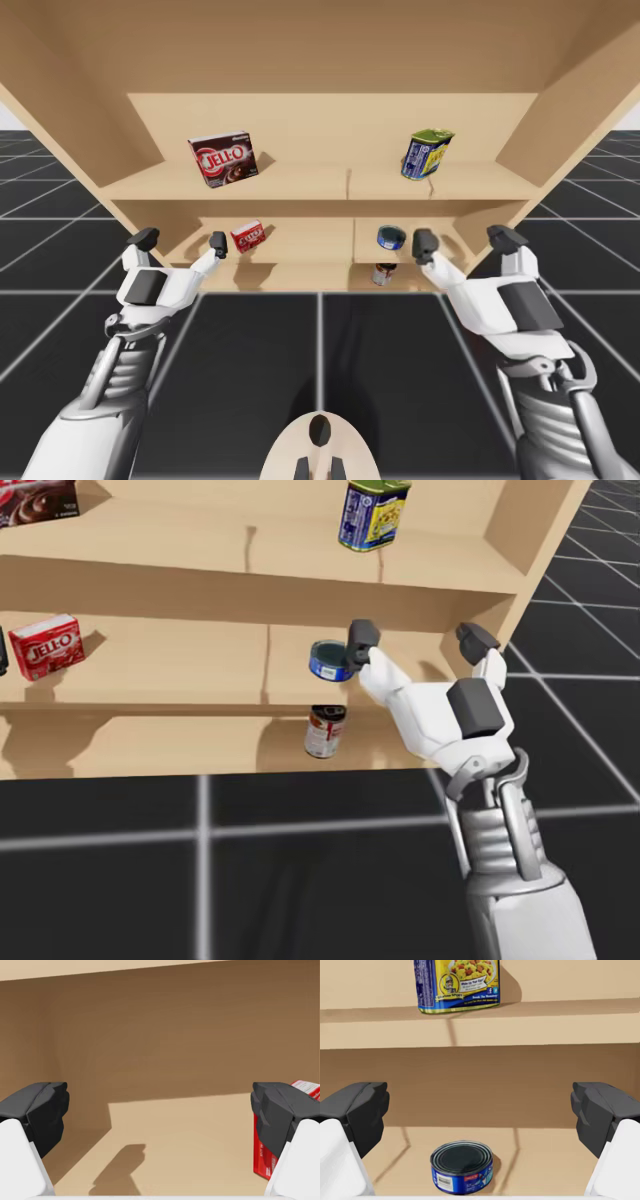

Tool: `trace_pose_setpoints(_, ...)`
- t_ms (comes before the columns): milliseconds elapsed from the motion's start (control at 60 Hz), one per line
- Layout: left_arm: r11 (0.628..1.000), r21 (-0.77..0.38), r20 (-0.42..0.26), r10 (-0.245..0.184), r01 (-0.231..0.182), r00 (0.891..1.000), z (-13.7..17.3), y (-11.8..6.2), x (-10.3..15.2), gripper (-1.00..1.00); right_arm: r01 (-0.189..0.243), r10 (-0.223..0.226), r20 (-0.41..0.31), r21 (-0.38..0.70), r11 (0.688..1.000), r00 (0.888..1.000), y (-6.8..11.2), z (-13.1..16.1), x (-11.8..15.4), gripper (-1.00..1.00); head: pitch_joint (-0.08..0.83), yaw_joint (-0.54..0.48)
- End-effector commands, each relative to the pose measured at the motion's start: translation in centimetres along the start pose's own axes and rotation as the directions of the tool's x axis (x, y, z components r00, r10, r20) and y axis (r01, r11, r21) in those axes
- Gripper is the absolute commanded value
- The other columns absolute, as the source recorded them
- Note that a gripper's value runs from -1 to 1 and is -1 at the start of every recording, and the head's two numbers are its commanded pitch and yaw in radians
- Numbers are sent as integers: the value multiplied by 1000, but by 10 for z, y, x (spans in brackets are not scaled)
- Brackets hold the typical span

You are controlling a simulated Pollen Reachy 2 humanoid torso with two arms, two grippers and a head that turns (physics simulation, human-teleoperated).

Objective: Retrieve the soup can from the shelves.

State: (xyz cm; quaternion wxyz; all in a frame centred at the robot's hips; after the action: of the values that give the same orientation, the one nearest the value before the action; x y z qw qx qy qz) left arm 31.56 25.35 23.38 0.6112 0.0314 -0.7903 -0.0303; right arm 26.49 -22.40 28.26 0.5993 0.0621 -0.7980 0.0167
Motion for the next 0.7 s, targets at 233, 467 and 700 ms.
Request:
trace_pose_setpoints(233,1000,-2,1,10,-10,1000,0,2,0,-1000,85,-77,-93,82,993,993,22,62,-15,-1000,581,-262)
trace_pose_setpoints(467,1000,2,2,4,-4,1000,0,1,-1,-1000,89,-70,-177,103,991,982,23,68,-61,-1000,597,-260)
trace_pose_setpoints(700,1000,4,3,3,-3,1000,0,1,-1,-1000,95,-75,-248,71,993,966,24,45,-96,-1000,604,-259)
